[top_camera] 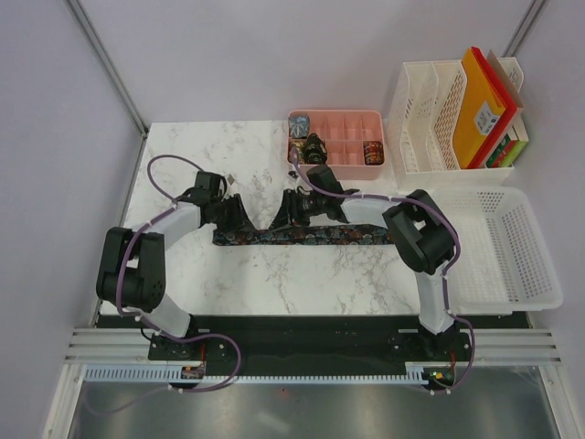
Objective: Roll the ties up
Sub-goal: Roll the tie at the center of the board.
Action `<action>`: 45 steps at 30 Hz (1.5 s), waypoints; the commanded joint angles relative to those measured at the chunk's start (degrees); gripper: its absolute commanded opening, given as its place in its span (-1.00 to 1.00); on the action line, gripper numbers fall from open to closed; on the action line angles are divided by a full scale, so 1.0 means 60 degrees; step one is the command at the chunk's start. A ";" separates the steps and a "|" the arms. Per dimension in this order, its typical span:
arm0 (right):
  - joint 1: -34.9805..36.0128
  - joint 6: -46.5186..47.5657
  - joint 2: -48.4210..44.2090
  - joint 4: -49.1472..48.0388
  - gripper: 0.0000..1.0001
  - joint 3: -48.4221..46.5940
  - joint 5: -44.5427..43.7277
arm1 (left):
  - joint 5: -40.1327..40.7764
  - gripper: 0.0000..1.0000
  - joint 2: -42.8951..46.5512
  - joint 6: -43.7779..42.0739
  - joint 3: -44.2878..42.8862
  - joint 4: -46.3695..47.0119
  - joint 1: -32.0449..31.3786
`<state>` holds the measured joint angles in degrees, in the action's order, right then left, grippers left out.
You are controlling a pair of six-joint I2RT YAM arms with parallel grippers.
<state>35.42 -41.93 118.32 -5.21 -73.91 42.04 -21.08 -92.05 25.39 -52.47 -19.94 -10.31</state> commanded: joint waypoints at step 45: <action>-0.1013 0.1624 -0.0062 0.2799 0.37 -0.2244 0.0655 | -0.0017 -0.96 0.0532 0.0559 0.0761 0.0717 0.0106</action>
<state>27.42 -22.31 116.71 21.17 -87.50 46.61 -21.08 -88.73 28.05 -48.36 -17.41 -9.91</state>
